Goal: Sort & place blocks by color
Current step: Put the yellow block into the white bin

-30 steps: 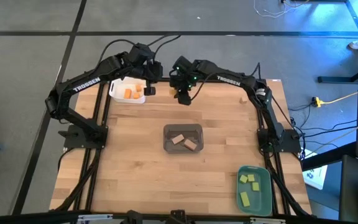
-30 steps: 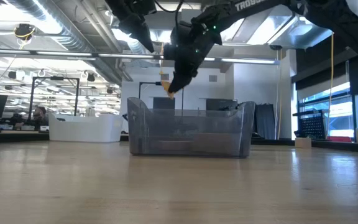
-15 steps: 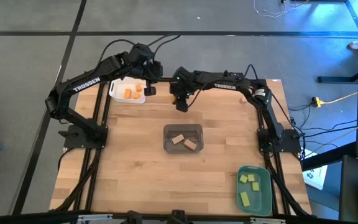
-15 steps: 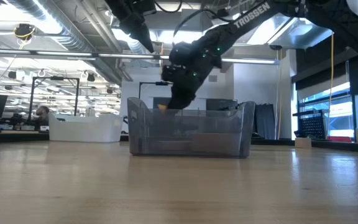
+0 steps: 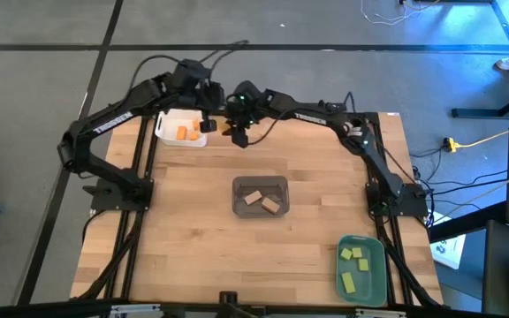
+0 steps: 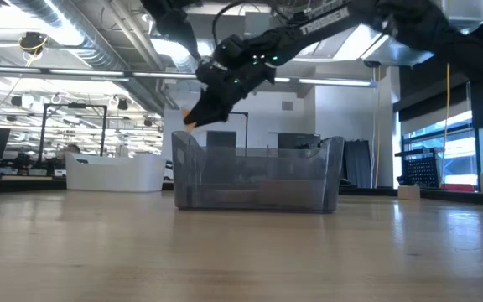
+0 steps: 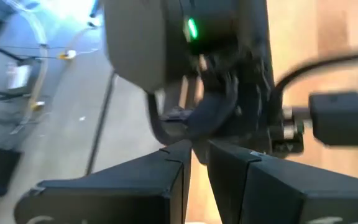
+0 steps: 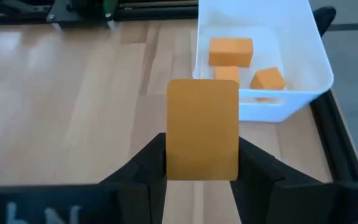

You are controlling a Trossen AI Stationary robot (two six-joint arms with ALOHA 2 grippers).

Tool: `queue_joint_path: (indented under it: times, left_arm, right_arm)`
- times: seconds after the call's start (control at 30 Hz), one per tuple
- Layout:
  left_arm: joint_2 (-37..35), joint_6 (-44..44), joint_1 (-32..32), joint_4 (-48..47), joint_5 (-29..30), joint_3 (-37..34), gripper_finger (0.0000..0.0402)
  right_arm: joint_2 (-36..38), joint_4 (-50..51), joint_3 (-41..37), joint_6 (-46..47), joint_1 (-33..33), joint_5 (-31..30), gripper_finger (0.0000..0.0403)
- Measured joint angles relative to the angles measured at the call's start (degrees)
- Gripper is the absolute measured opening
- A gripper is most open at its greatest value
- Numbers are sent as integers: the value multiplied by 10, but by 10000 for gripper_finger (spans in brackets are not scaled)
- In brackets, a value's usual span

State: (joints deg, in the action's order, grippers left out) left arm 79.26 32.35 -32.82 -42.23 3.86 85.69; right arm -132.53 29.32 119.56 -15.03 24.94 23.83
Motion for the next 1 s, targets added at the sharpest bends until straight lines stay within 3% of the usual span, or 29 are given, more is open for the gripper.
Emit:
queue_joint_path:
  times: [0.2,0.4,0.73,1.0]
  left_arm:
    - [-62,-1,-2,-4,17,0,41]
    - [-101,-7,-2,-9,21,1,41]
    - [-103,-9,-2,-26,35,1,41]
    - [-103,-37,-2,-27,33,1,41]
  right_arm:
    - [-95,66,156,-1,-1,3,131]
    - [-96,-28,140,25,-1,22,131]
    - [-109,-164,140,13,-1,48,131]
    - [-156,-257,139,57,-2,29,131]
